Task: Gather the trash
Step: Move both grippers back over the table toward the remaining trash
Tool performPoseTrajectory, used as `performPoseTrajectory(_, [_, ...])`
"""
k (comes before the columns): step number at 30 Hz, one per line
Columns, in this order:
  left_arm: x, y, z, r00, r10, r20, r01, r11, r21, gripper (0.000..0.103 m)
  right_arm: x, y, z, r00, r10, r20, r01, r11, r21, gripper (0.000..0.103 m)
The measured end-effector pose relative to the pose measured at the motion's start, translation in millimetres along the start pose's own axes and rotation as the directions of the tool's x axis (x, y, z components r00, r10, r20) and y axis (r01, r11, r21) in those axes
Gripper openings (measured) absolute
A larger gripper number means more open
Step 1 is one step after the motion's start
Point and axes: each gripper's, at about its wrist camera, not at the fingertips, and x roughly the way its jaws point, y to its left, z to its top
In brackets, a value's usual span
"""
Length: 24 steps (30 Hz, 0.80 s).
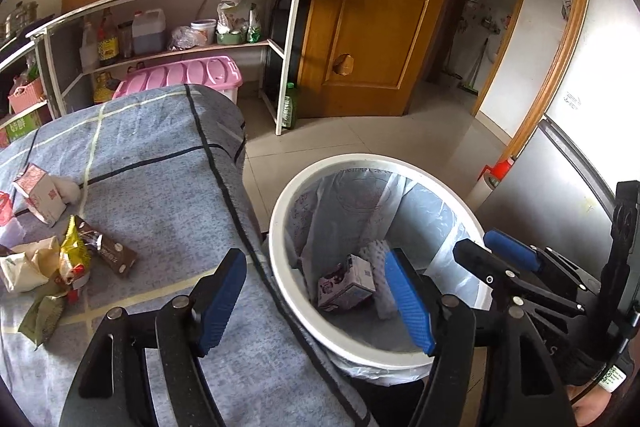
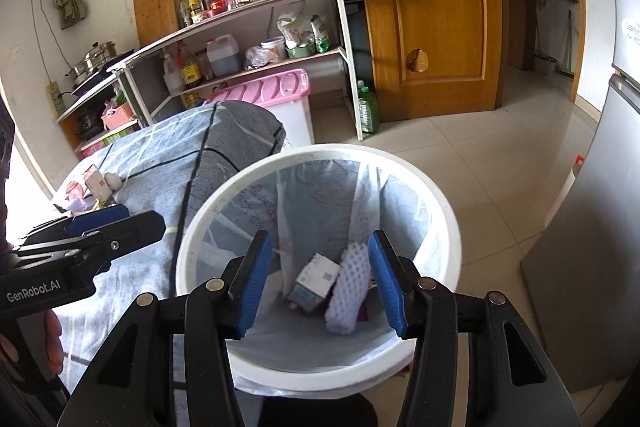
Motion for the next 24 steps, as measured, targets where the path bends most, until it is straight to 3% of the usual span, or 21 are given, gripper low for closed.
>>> performPoseTrajectory(11, [-44.1,69.3,-17.5,0.992,0.11,0.061,-0.103,0.988,-0.116,0.071,6.1,60.5,1.1,0.994,0.105,-0.008,-0.105,0.992,-0.075,0.051])
performPoseTrajectory(24, [-81.7,161.5,-49.7,0.966,0.253,0.048,-0.233,0.939,-0.254,0.071,40.9,145.5,2.1,0.967,0.24,-0.085,-0.251,0.952,-0.174,0.051])
